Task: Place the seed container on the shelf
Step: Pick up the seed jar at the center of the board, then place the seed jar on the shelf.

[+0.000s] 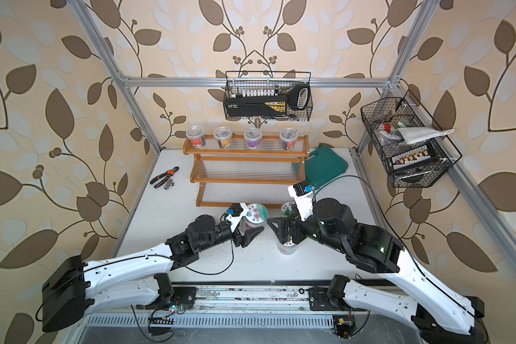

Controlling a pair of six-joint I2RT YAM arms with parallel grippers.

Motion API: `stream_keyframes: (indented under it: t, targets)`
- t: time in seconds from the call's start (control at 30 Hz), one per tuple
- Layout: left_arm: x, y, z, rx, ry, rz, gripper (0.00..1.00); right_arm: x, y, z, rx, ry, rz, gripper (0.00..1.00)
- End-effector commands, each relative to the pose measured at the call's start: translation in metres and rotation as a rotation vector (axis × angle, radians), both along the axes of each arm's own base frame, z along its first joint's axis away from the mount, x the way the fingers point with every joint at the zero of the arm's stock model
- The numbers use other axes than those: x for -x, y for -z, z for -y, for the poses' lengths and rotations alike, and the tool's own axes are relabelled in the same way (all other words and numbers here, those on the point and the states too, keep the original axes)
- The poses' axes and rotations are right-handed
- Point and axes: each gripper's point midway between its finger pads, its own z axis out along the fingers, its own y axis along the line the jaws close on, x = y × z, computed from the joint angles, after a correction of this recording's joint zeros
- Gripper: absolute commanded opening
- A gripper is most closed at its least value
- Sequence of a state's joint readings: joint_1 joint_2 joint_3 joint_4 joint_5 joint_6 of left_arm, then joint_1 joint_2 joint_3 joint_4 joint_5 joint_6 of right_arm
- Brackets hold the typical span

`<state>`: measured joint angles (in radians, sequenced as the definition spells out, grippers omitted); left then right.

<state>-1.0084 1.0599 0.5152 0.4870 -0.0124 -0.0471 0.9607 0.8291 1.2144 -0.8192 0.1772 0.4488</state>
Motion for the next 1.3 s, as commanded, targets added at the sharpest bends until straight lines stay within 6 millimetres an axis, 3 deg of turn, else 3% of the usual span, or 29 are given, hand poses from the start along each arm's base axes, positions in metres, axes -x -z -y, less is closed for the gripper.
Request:
stream_keyframes:
  t: [0.0, 0.33, 0.7, 0.93, 1.27]
  targets:
    - [-0.028, -0.052, -0.031, 0.167, -0.223, 0.112, 0.5, -0.008, 0.004, 0.005, 0.009, 0.053, 0.019, 0.99]
    - [-0.08, -0.064, -0.118, 0.266, -0.596, 0.157, 0.49, -0.011, 0.015, 0.001, 0.047, 0.051, 0.008, 0.99]
    - [-0.137, -0.052, -0.182, 0.274, -0.824, 0.155, 0.48, -0.012, 0.023, -0.003, 0.062, 0.04, -0.001, 0.99]
    - [-0.169, -0.048, -0.197, 0.281, -0.865, 0.169, 0.48, -0.013, 0.027, -0.005, 0.067, 0.031, -0.005, 0.99]
    - [-0.199, -0.042, -0.204, 0.265, -0.898, 0.166, 0.49, -0.014, 0.037, -0.013, 0.068, 0.004, -0.019, 0.99]
